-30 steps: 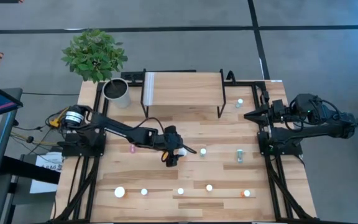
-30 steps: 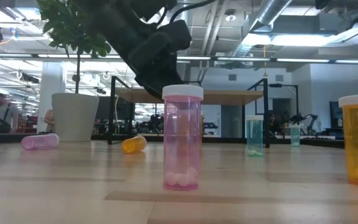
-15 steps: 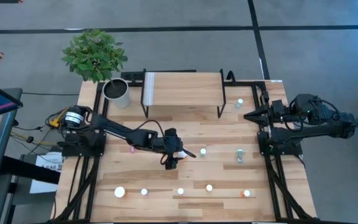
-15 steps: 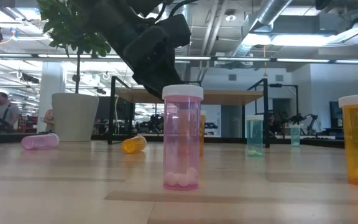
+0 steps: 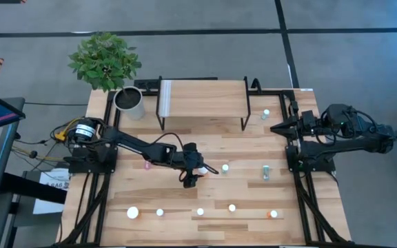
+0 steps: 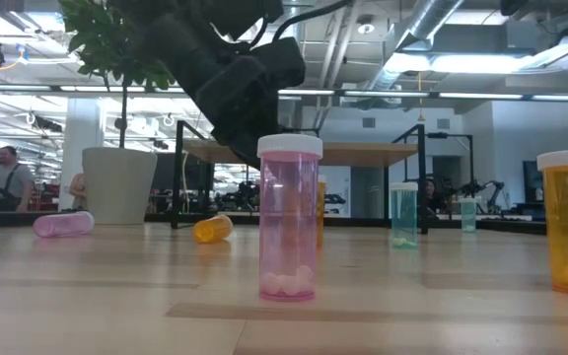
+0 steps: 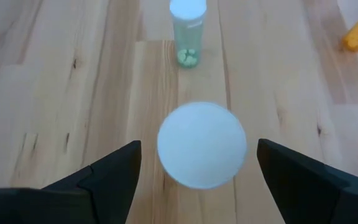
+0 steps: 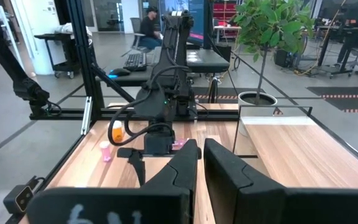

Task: Pick and place medicine bottles onto shelf by color
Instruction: Put the top large orange pill bottle on the shelf

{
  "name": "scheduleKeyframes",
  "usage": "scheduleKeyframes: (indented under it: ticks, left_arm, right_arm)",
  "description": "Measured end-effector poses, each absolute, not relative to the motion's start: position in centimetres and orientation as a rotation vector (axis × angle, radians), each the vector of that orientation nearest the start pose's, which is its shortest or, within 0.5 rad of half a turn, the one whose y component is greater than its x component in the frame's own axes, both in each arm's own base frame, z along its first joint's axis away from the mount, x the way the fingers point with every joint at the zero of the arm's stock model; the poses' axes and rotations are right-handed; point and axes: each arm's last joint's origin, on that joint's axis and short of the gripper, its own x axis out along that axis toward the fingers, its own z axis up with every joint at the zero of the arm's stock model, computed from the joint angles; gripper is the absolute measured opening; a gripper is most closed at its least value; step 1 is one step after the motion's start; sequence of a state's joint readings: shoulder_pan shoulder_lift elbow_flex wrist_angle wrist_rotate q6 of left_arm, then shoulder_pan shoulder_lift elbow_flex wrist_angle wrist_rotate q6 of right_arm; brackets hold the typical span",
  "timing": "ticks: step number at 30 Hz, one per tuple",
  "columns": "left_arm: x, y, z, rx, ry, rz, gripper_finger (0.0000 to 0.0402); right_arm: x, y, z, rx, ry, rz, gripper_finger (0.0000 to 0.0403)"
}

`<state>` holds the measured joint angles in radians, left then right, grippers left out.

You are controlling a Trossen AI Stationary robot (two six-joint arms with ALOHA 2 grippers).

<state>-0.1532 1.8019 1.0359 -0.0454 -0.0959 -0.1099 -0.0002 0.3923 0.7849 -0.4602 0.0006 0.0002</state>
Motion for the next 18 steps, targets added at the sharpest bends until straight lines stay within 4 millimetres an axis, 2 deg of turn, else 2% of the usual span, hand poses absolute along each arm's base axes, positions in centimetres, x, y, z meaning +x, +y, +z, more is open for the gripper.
scheduleKeyframes:
  ticks: [12,18]
  left_arm:
    - [36.2,-5.0,16.4,-0.011,0.812,-0.004,0.0194]
    - [36.9,-4.9,17.8,-0.011,0.8,0.002,0.0175]
  right_arm:
    - [7.6,0.0,34.7,0.001,0.067,-0.002,0.0056]
    - [7.6,0.0,34.7,0.0,0.068,-0.001,0.0056]
